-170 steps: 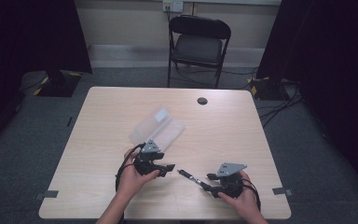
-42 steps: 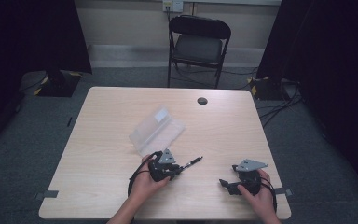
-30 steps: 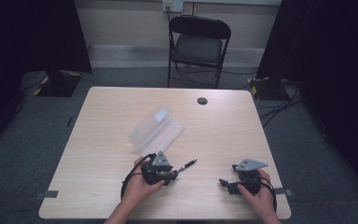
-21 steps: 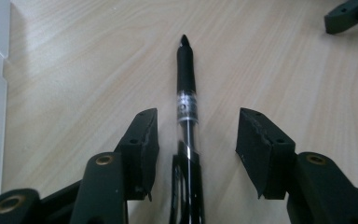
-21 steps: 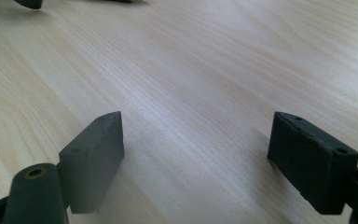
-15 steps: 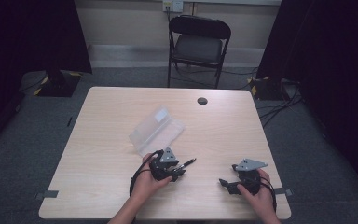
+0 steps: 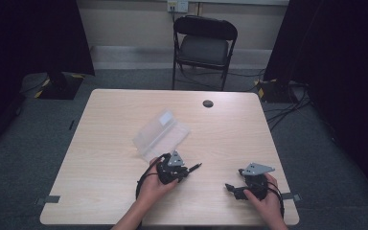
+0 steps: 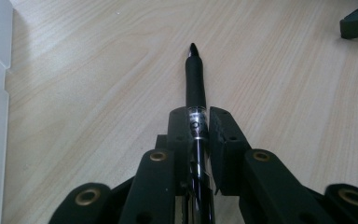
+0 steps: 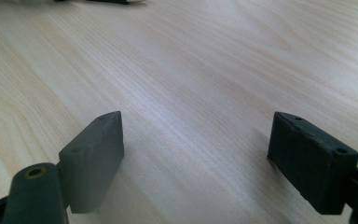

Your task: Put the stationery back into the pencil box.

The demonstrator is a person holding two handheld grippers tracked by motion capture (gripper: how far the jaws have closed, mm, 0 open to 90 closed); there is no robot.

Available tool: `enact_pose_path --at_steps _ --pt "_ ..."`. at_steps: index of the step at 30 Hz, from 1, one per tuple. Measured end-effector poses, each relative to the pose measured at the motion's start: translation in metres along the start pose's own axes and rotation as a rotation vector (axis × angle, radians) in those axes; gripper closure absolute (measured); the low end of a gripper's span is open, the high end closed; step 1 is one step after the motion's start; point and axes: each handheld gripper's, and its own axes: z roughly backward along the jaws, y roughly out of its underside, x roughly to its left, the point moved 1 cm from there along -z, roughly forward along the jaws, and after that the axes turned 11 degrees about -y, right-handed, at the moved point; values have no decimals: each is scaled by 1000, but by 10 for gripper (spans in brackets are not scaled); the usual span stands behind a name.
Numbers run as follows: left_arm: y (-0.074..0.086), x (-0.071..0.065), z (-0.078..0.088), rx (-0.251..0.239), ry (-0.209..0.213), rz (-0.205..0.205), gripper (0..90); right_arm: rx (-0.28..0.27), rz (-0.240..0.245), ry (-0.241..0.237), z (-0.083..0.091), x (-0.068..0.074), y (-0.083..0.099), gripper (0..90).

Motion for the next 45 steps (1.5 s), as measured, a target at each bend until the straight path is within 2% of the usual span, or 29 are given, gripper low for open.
enact_pose_path --at_steps 2,4,8,17,20,26,28,37,38,40,45 --pt "0 1 1 8 19 14 796 -1 -1 1 0 0 0 173" --pt "0 3 3 19 8 12 796 -1 0 1 0 0 0 173" --pt "1 10 9 1 10 50 796 0 0 0 0 0 0 173" --pt "-3 31 26 -11 -29 88 796 -1 0 0 0 0 0 173" --pt "-4 42 37 -30 -46 122 796 -1 0 0 0 0 0 173" --pt "-4 56 48 -46 -60 161 796 -1 0 0 0 0 0 173" --pt "-4 60 50 -32 -68 152 796 -1 0 0 0 0 0 173" --pt "-13 69 52 -42 -87 166 796 -1 0 0 0 0 0 173" --pt "-14 70 52 -42 -88 178 796 -1 0 1 0 0 0 173" --pt "-16 72 51 -39 -91 163 796 -1 0 0 0 0 0 173" --pt "-21 76 50 -40 -101 178 796 -1 0 0 0 0 0 173"
